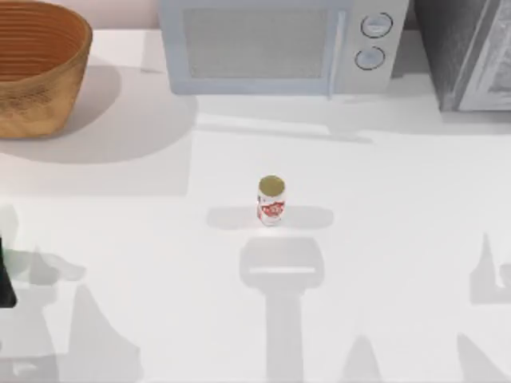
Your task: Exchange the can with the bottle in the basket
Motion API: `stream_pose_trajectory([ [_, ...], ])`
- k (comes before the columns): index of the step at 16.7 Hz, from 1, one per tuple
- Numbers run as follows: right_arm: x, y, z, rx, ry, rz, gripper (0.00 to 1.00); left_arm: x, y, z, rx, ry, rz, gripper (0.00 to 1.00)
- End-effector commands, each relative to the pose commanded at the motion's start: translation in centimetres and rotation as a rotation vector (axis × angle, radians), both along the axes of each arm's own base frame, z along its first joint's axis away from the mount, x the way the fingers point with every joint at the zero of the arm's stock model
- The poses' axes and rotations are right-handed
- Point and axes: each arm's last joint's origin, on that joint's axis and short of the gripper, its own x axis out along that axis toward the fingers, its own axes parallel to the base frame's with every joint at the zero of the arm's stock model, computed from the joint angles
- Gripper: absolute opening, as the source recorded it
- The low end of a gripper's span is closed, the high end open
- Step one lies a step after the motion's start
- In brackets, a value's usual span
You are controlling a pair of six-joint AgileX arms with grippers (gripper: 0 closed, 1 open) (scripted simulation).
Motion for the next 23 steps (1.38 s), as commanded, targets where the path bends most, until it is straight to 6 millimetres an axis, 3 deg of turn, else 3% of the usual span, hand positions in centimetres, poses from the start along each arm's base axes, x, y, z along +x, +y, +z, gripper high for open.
stream_pose_trajectory([
  [10, 0.0, 0.0, 0.0, 0.0, 0.0, 0.0, 1.0, 0.3, 0.3, -0.4, -0.006, 0.014, 0.001, 1.0],
  [19, 0.0, 0.0, 0.0, 0.0, 0.0, 0.0, 1.0, 5.2, 0.2, -2.1, -0.008, 0.019, 0.003, 1.0],
  [23, 0.0, 0.0, 0.0, 0.0, 0.0, 0.0, 1.0, 5.6, 0.1, -2.3, -0.007, 0.017, 0.003, 1.0],
])
